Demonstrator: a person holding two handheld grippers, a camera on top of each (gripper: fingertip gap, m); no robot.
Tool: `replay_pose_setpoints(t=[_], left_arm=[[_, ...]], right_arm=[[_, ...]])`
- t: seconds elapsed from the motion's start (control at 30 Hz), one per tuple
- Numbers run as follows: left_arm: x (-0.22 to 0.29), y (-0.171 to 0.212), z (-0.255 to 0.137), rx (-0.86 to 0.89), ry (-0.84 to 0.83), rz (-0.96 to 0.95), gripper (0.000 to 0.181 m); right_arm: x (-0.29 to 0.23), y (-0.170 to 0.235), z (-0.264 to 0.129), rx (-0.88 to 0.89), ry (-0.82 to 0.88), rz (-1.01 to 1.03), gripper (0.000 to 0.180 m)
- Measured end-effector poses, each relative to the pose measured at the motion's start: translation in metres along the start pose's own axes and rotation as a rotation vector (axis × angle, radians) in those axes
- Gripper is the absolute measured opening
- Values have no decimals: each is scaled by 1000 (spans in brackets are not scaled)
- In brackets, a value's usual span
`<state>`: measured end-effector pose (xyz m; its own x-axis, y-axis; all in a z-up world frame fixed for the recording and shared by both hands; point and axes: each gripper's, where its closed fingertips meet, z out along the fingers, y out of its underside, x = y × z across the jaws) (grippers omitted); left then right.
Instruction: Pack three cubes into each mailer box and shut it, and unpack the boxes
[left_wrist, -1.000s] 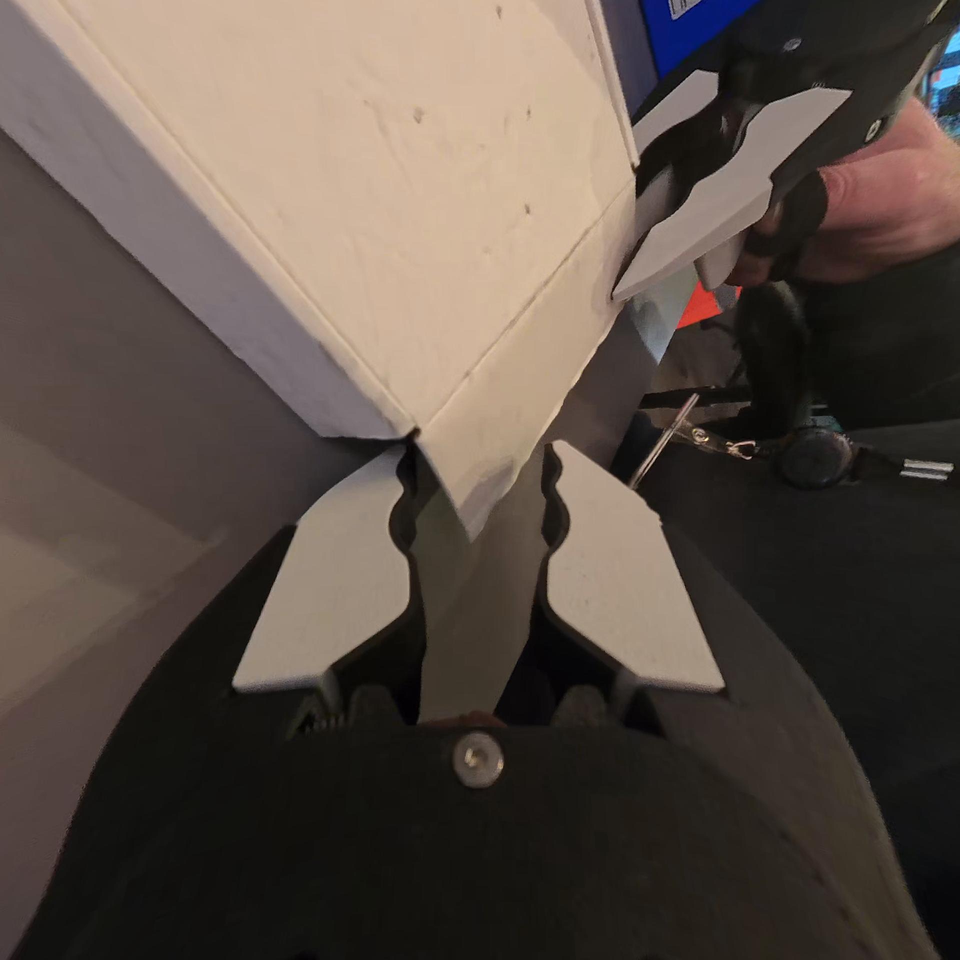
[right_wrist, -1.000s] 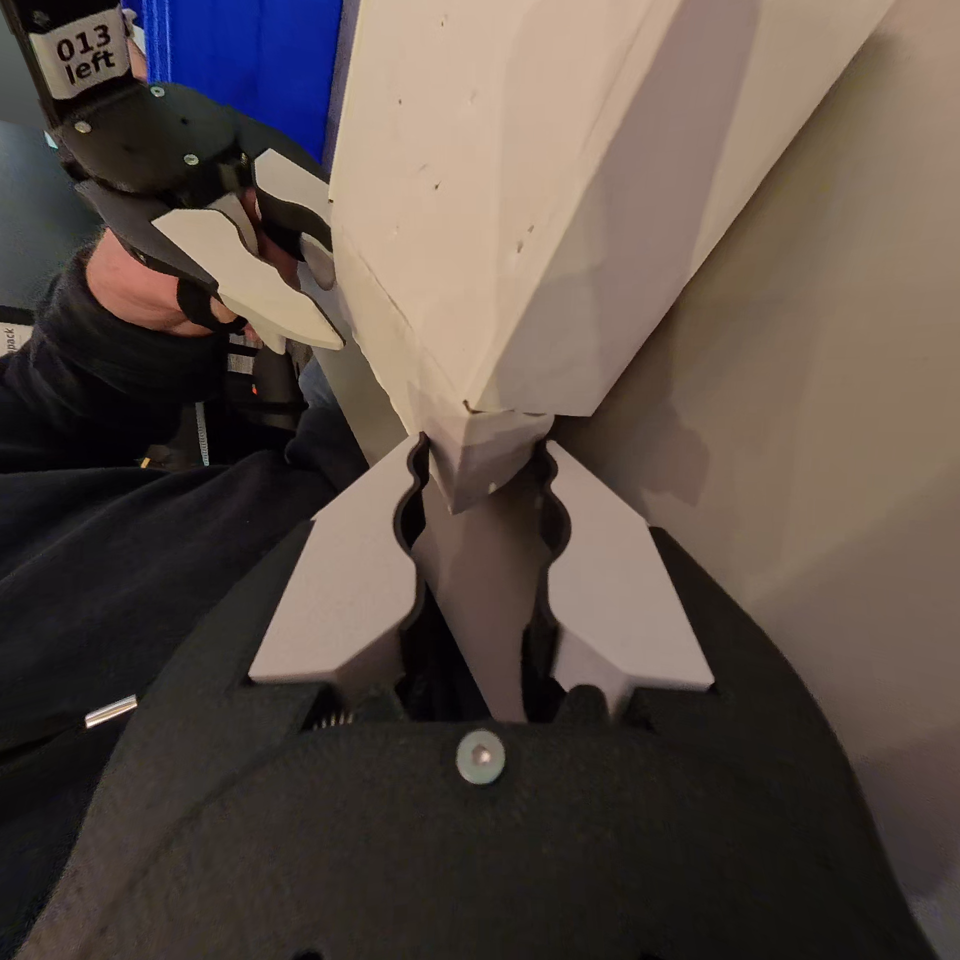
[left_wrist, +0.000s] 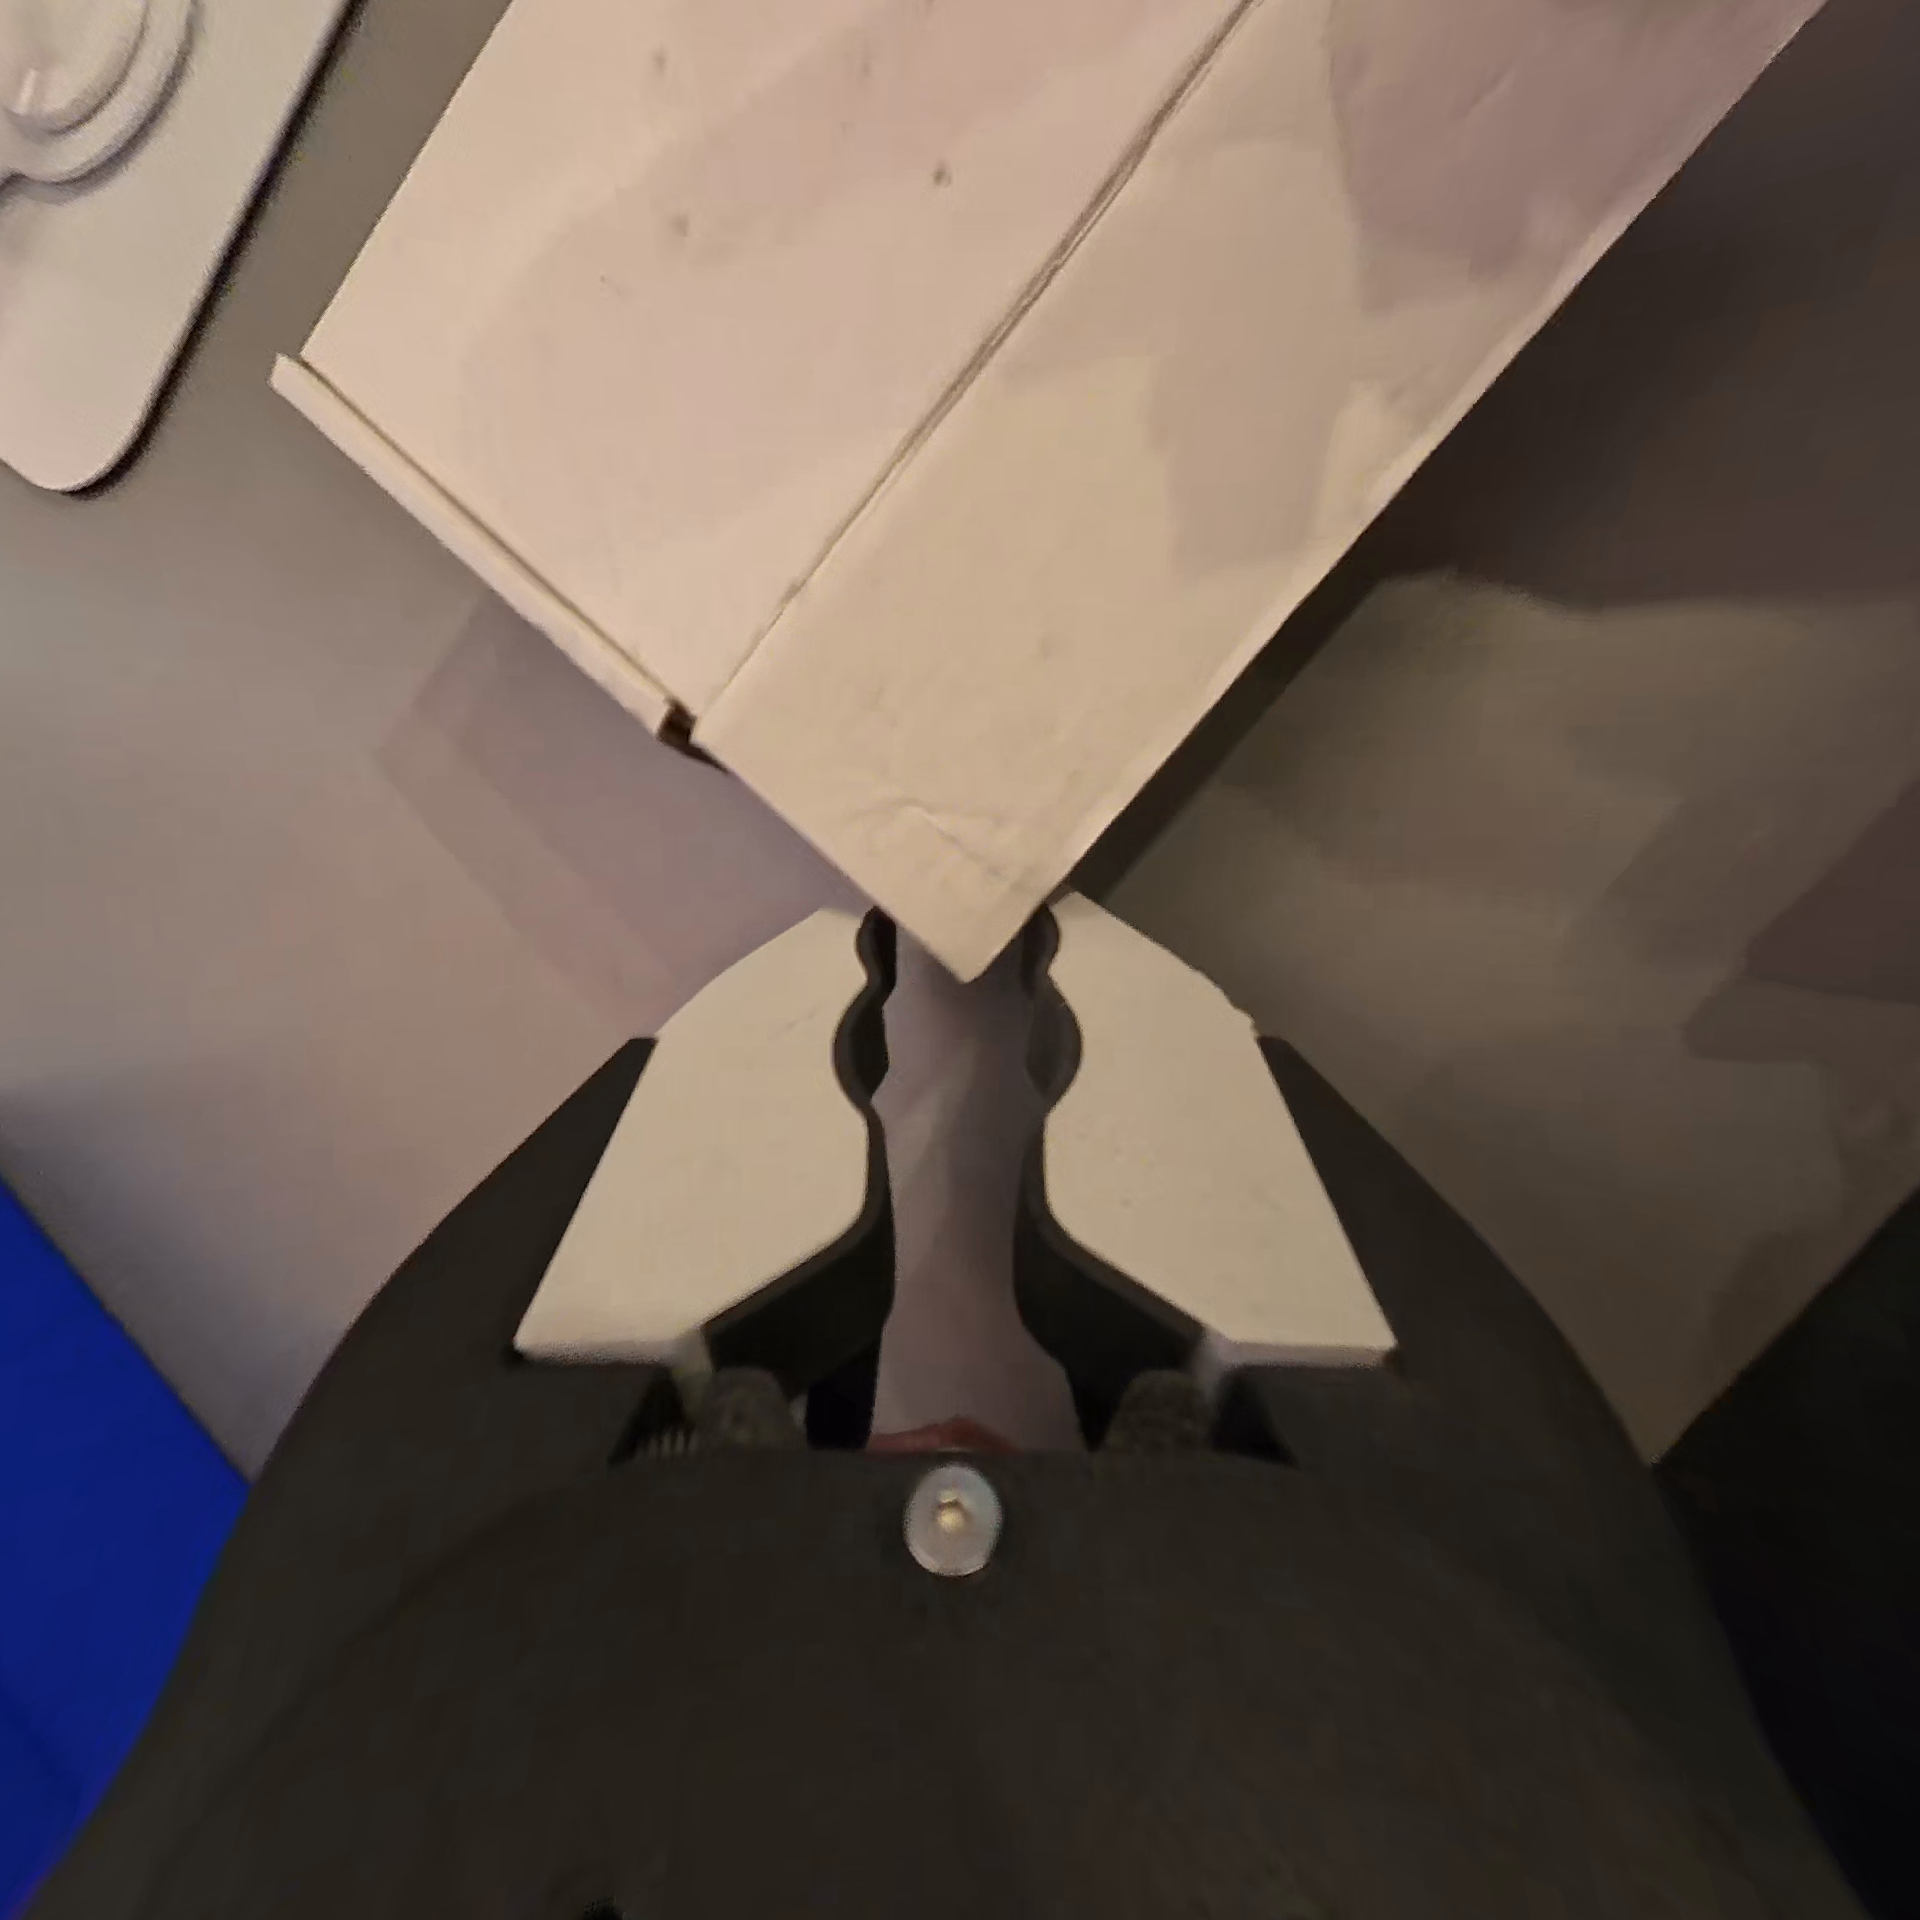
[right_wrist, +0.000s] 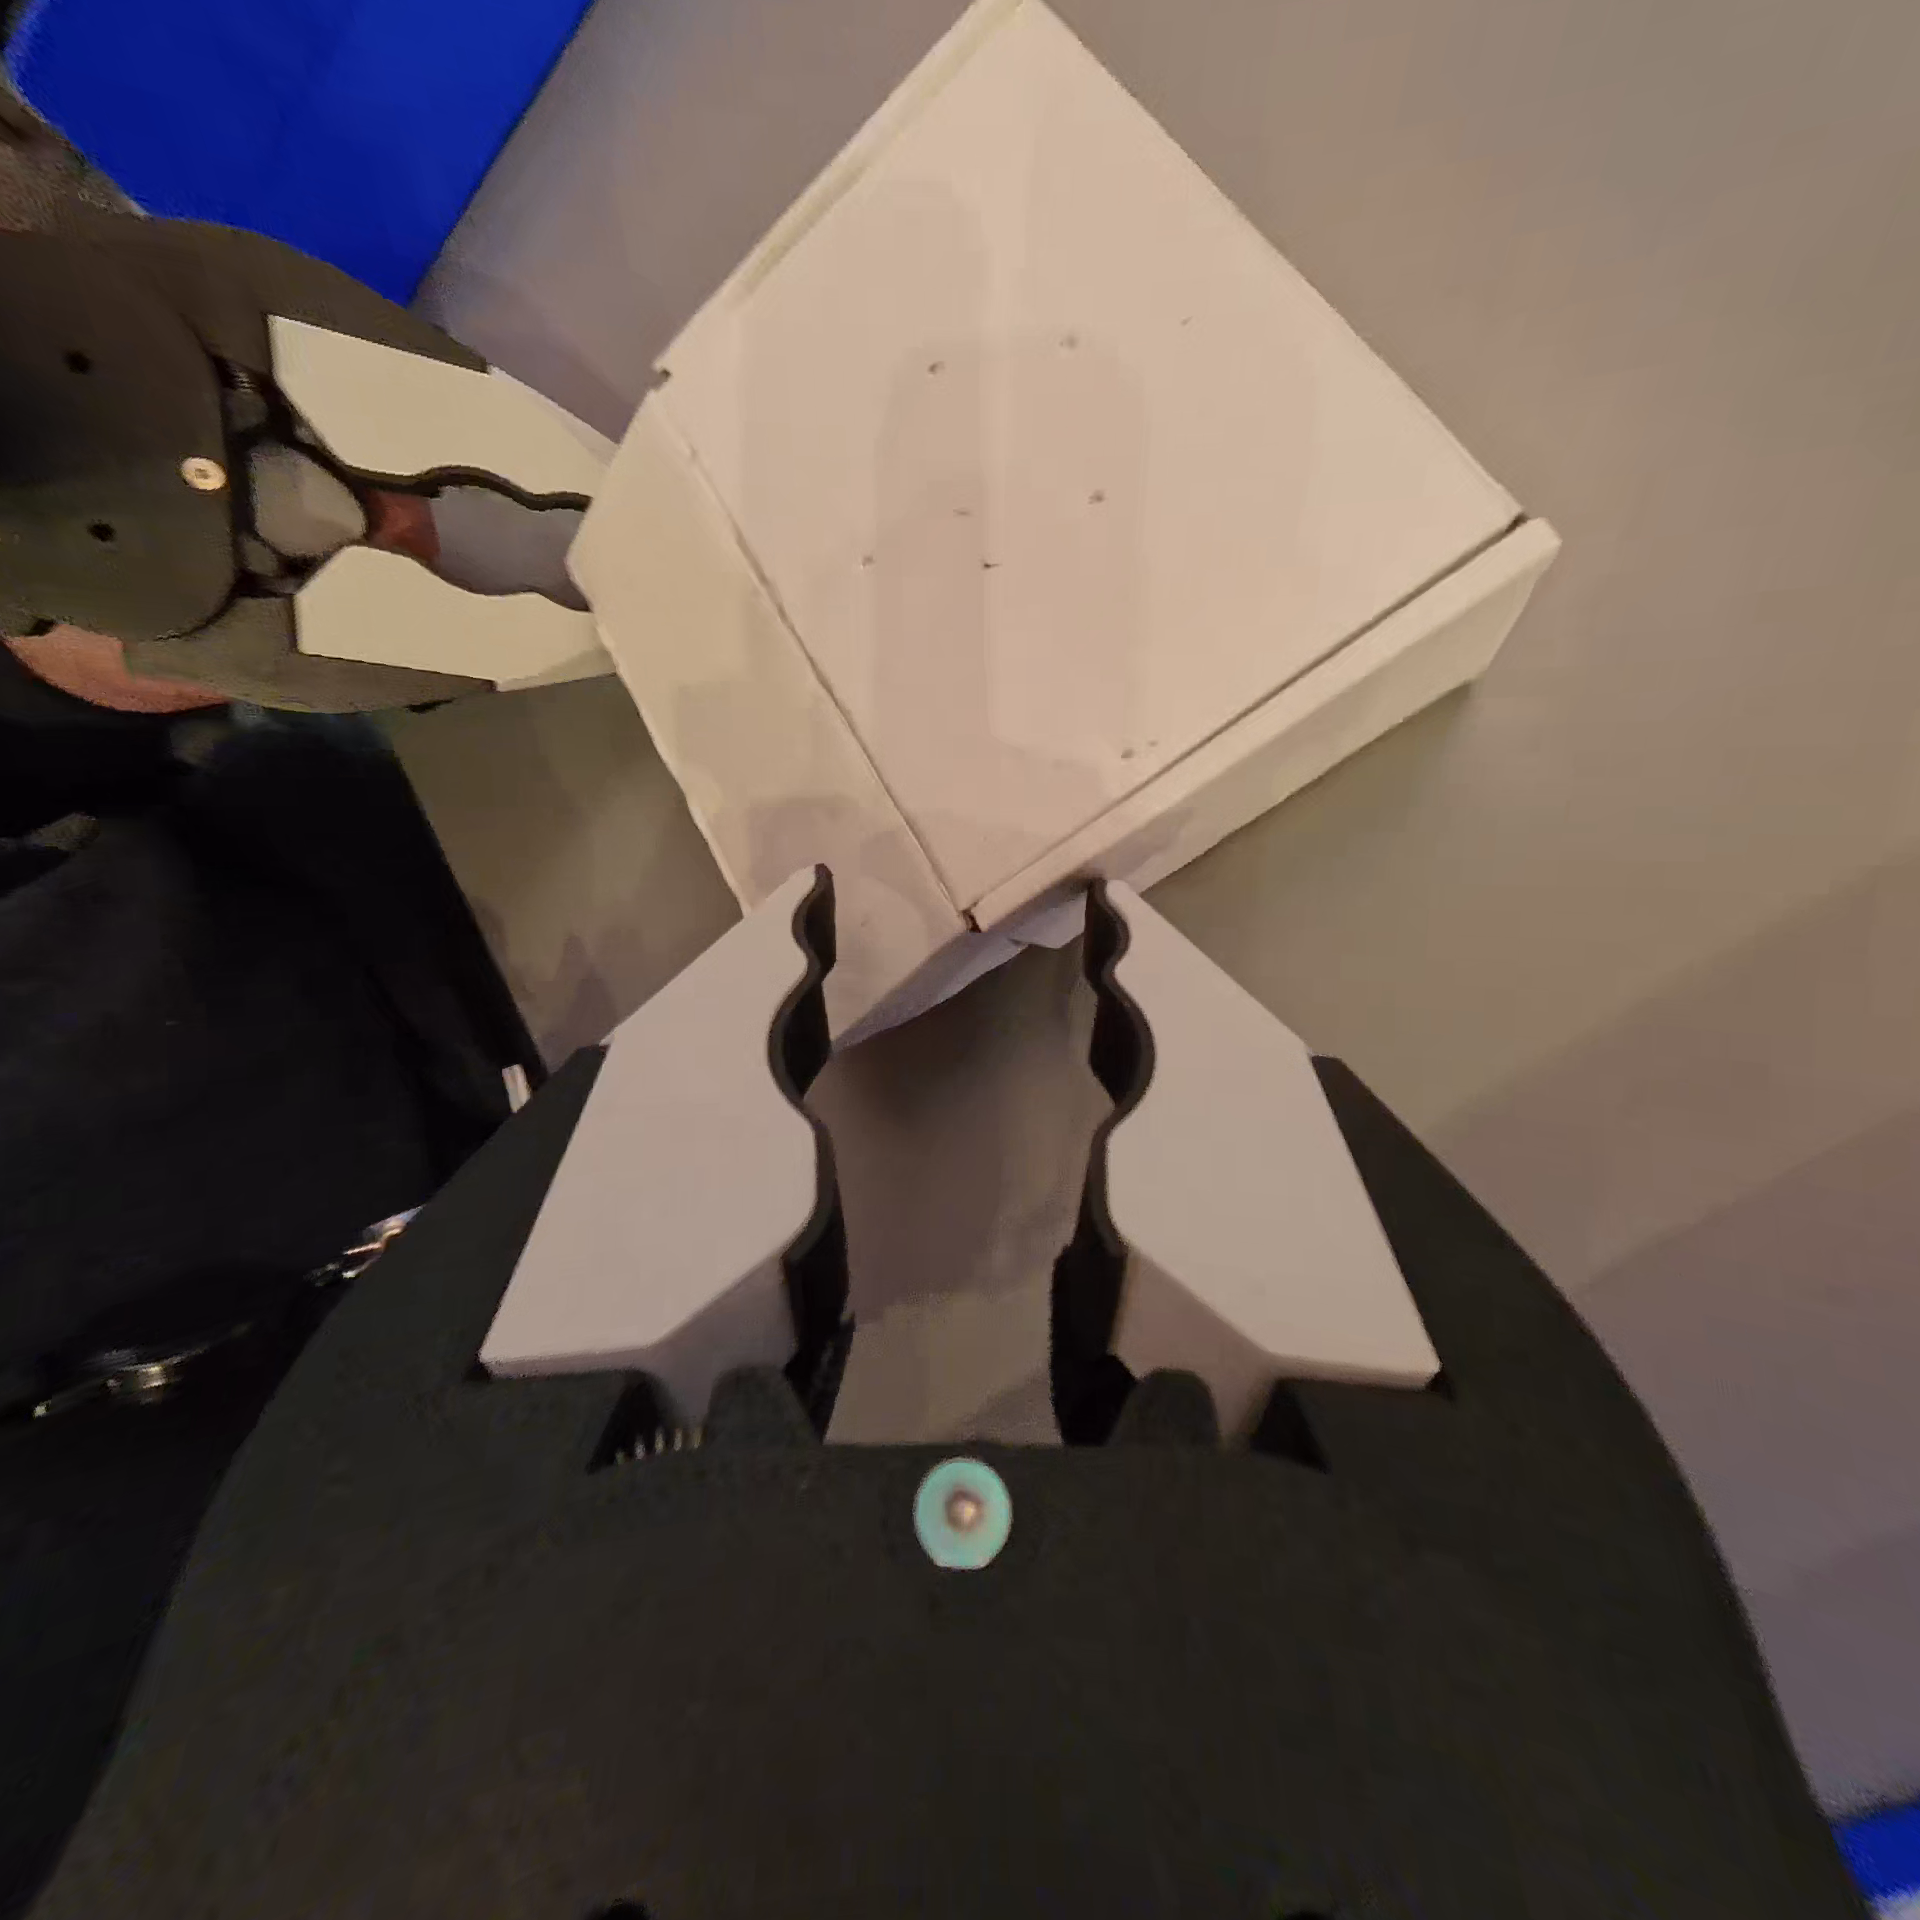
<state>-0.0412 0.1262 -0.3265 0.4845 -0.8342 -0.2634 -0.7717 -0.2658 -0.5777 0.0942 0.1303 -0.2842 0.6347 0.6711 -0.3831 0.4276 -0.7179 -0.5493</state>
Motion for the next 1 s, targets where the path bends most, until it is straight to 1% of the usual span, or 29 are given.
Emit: replay_pose_setpoints(t=[0.07,0.1,0.13,0.23,0.27,0.4,0.43,0.5,0.57,0.77,1.0], left_arm=[[-3,0,0,14,-35,-8,17],[-5,0,1,15,-48,-17,16],[-7,1,1,21,-63,-25,15],[-12,1,3,48,-99,-52,9],[-14,1,4,53,-111,-60,7],[-18,-2,6,78,-148,-57,0],[-20,-1,6,74,-161,-55,0],[-26,-2,6,79,-195,-34,0],[-28,0,7,68,-215,-9,0],[-35,2,9,28,-301,90,0],[-42,7,14,-16,-339,100,0]], right_arm=[[6,-6,-2,-17,70,-52,48],[7,-8,-3,-36,96,-72,42],[9,-11,-4,-46,119,-84,41],[11,-30,-8,-11,166,-133,41],[13,-33,-7,-16,180,-149,42],[15,-32,7,-64,173,-173,33],[17,-33,6,-53,186,-183,26],[19,-33,6,-48,169,-165,21],[22,-32,5,-52,176,-166,13],[28,-33,5,-94,219,-195,1],[29,-32,5,-118,245,-214,0]])
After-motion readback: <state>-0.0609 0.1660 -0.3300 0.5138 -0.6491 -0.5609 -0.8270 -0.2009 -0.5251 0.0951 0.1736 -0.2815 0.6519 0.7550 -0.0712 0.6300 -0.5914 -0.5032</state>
